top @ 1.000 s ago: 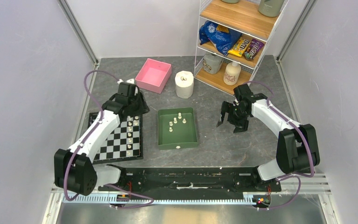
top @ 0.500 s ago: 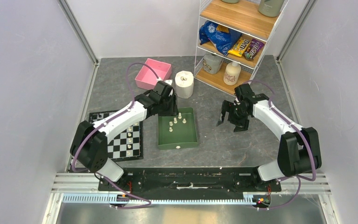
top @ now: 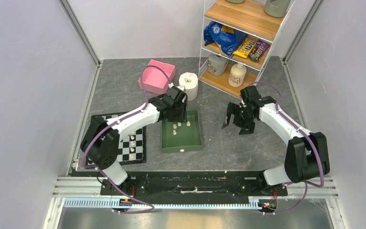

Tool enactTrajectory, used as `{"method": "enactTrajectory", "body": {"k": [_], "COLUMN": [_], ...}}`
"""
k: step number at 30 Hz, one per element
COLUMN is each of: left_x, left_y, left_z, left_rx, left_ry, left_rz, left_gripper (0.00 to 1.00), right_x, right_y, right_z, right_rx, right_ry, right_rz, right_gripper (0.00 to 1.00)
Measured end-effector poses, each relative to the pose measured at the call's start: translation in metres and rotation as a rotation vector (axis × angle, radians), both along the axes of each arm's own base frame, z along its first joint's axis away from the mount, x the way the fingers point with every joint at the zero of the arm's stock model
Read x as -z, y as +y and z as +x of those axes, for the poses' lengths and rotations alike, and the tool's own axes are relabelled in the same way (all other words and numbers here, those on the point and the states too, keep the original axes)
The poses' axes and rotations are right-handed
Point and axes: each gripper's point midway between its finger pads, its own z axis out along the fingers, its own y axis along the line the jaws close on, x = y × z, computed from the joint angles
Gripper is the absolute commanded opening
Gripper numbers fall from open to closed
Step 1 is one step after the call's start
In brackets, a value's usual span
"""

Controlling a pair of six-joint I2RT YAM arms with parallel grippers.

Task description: Set up the chess pieces on the board

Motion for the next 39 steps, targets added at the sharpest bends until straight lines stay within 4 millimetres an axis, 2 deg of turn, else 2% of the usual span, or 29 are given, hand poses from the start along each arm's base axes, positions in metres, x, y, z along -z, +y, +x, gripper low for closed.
{"method": "enactTrajectory", "body": {"k": [8,14,20,30,39], "left_x": [-0.001,-0.011,-0.001,0.005,0.023], "left_y": [0.008,-0.001,-0.003,0.005,0.021], "left_z": [0.005,0.02,0.026,0.025,0.008], "left_rx": [-0.034,-0.044,-0.05,-0.064,-0.065], "left_ry": [-0.023,-0.055,-0.043,-0.035,0.012], "left_rz": [0.039,0.027,0.05,0.09,0.141], "left_gripper": [0.53,0.52,0.51,0.51,0.49], "right_x": [0.0,0.0,0.0,0.001,0.002], "right_y": [0.0,0.0,0.0,0.0,0.0], "right_z": [0.0,0.0,0.0,-0.001,-0.001], "right_rx": [0.0,0.0,0.0,0.0,0.0], "right_ry": [0.001,0.001,0.001,0.005,0.006], "right_rz": [0.0,-0.001,-0.001,-0.002,-0.003], "right_gripper": [0.99,0.99,0.99,0.99,0.99]}}
